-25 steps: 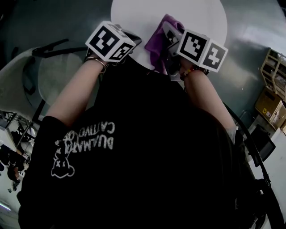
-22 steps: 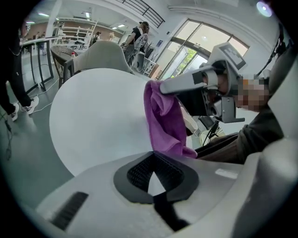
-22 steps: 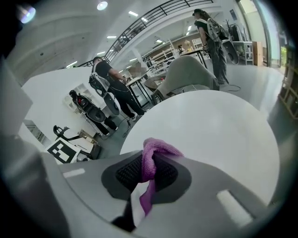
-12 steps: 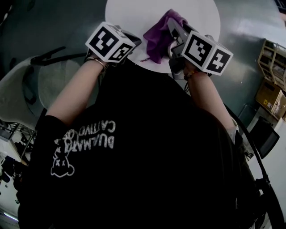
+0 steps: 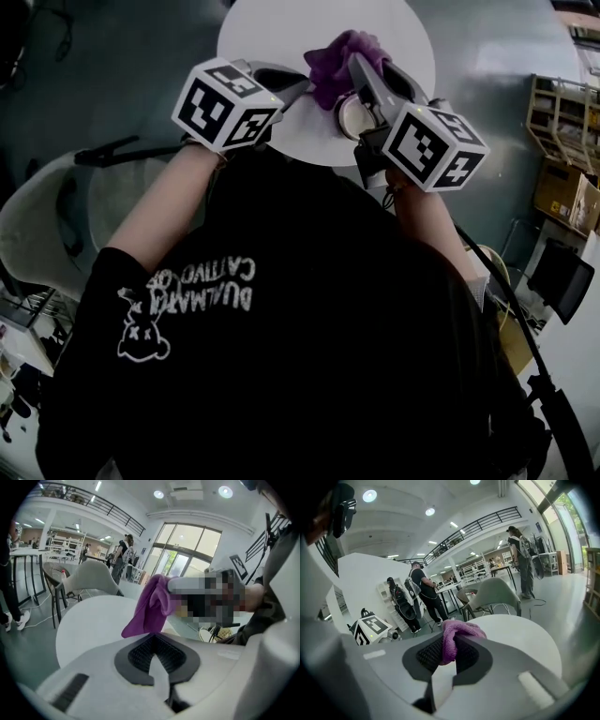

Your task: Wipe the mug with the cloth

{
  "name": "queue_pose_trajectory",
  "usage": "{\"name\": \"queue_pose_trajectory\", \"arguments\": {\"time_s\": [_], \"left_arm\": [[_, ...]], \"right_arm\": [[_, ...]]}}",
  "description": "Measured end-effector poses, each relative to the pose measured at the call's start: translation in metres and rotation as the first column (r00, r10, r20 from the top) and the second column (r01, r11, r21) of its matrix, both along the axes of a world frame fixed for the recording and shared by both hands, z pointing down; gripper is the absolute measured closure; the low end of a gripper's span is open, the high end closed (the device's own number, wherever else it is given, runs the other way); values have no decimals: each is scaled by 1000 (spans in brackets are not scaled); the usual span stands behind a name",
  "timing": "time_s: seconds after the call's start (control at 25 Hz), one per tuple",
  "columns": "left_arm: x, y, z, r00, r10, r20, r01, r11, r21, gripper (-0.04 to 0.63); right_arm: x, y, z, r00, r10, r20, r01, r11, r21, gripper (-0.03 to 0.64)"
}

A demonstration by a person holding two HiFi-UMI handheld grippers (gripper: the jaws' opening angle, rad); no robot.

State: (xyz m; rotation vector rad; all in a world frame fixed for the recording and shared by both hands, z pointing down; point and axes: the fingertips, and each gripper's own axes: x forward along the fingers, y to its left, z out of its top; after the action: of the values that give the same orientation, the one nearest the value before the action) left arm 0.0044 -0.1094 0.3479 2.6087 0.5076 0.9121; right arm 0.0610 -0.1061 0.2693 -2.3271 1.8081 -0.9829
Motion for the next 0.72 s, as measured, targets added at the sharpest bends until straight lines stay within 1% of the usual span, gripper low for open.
{"name": "queue_pose_trajectory", "arguments": {"time_s": [0.12, 0.2, 0.28, 0.4, 0.6, 0.72], "left_arm": [[11, 9, -35, 997, 4, -82, -1, 999, 32, 589], [13, 22, -58, 993, 19, -120, -15, 999, 33, 589], [15, 33, -84, 985, 42, -165, -36, 999, 37, 589], [18, 45, -123, 968, 65, -242, -52, 997, 59, 589], [8, 82, -155, 945, 48, -323, -17, 995, 97, 589], [5, 115, -166, 926, 55, -374, -21, 995, 94, 589]], "right_arm": [[2, 11, -23, 999, 1, -32, 1, 998, 60, 578], [2, 23, -38, 998, 13, -60, -8, 997, 81, 578], [6, 37, -55, 993, 47, -109, -35, 994, 106, 578], [13, 62, -84, 979, 106, -176, -78, 984, 162, 578], [12, 139, -125, 951, 200, -235, -140, 958, 252, 577], [7, 185, -146, 929, 241, -281, -152, 940, 304, 578]]}}
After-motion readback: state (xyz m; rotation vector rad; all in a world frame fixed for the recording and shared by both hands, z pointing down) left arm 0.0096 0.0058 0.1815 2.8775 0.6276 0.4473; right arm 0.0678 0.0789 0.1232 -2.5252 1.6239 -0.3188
